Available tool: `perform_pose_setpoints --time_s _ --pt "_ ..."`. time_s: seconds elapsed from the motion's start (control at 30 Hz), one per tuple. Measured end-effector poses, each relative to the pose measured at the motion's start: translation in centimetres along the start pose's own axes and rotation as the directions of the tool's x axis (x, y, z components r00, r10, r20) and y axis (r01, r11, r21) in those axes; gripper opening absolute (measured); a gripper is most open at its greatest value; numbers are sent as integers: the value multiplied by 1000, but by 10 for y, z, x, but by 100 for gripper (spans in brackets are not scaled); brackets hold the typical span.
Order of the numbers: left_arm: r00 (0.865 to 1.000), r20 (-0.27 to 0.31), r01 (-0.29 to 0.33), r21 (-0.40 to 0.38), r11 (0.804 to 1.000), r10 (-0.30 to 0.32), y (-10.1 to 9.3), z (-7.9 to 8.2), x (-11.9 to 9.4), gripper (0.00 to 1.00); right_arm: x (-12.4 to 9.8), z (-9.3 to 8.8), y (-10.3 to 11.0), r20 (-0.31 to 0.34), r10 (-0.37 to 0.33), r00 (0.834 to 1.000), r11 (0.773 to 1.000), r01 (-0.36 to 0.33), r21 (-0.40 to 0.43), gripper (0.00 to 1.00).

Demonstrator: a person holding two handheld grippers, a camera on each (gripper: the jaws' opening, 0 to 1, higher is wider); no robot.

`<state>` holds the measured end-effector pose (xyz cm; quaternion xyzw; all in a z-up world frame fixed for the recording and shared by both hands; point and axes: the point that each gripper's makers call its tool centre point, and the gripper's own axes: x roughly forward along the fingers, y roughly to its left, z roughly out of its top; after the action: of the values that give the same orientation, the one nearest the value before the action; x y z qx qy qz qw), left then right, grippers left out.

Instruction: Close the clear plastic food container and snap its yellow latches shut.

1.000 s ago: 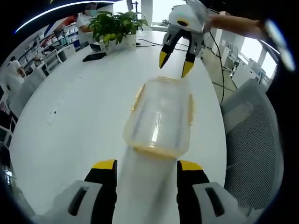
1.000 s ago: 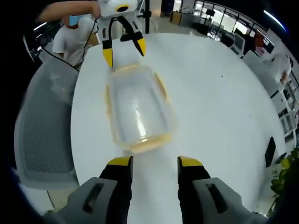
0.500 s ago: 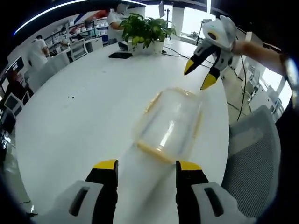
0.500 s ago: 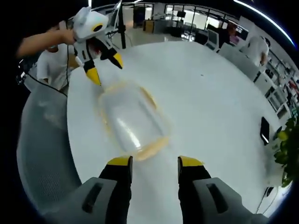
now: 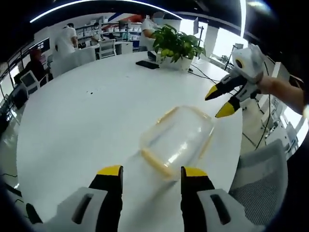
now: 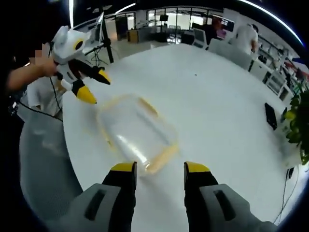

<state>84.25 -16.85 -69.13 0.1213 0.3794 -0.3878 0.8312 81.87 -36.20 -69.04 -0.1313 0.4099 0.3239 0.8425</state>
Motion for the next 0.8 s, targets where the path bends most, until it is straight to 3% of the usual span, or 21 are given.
perform_pose_setpoints --time_s 0.37,0.8 --pt "999 14 -31 -85 996 32 -12 -2 11 42 15 -2 6 15 -5 1000 995 4 101 36" --pt "1000 -18 1 -125 992 -4 -22 -8 23 39 26 -3 9 31 30 999 980 -35 196 34"
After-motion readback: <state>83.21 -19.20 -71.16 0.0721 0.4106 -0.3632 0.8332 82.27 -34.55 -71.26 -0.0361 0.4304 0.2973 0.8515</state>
